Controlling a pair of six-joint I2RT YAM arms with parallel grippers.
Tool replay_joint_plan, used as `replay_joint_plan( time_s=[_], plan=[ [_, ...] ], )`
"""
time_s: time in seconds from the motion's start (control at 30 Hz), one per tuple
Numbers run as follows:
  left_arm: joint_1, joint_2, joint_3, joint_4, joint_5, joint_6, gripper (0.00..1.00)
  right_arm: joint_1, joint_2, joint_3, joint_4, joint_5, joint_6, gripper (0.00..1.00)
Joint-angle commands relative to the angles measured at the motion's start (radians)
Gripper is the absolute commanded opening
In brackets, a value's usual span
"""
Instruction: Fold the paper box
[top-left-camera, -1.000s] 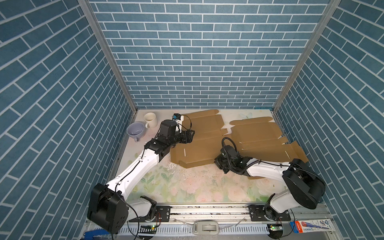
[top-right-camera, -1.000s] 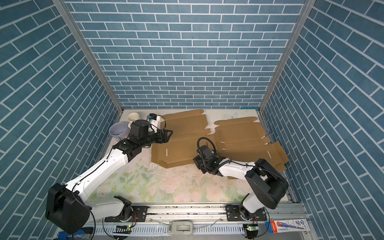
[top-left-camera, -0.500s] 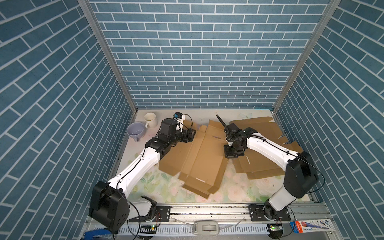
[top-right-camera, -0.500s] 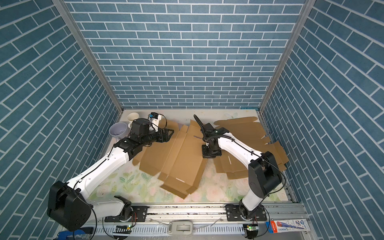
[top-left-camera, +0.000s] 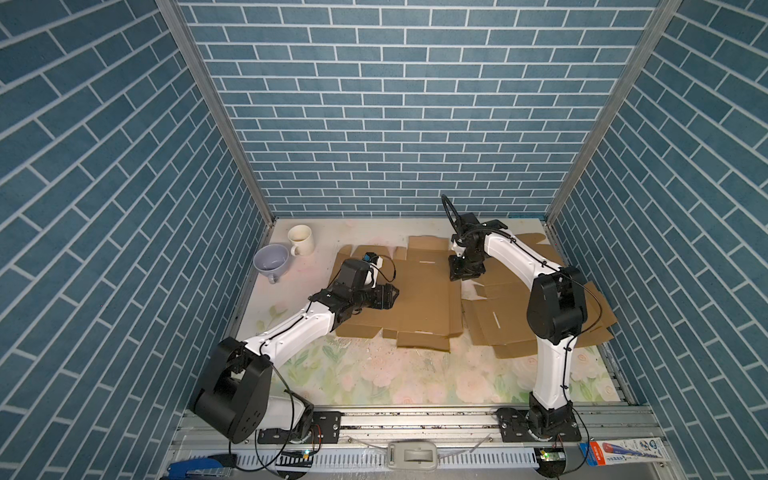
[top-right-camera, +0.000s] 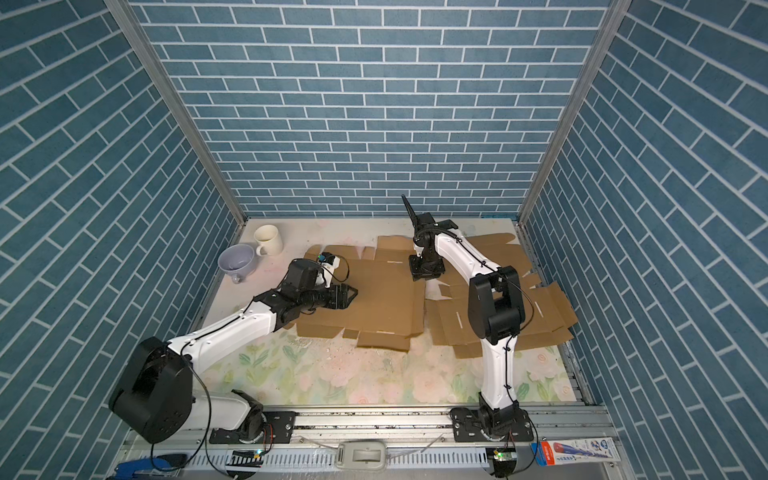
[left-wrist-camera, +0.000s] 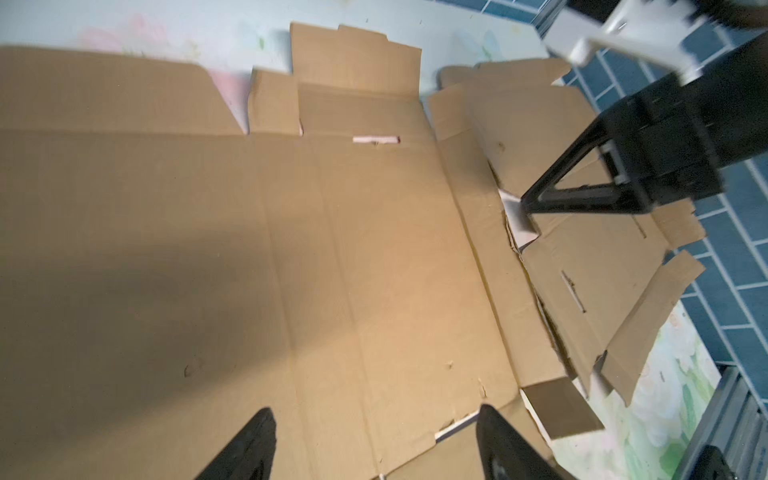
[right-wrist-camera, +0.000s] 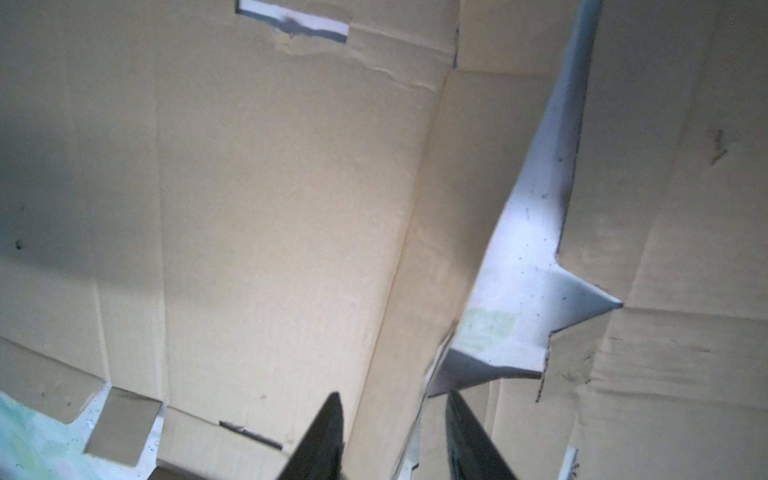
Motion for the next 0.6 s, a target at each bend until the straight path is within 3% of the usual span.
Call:
replay_joint_plan(
  time_s=[0.0,0.1,0.23,0.57],
  plan=[
    [-0.001,0.016,-0.018,0.072,-0.003,0.001,0.76,-0.032,-0.172,-0.189,0.139,-0.085,0.15,0.56],
    [0.0,0.054,0.002,0.108,0.005,0.003,0.74,-0.033,-0.274,-0.343,0.241,-0.109,0.259,0.64],
    [0.0,0.15,0.029,0.159,0.007,0.008,0.71,-0.043,-0.281,-0.442,0.334,-0.144,0.306,0.66],
    [0.012,0.212,-0.061,0.246,-0.017,-0.018,0.69,-0.048,-0.112,-0.347,0.379,-0.113,0.264,0.61]
  ],
)
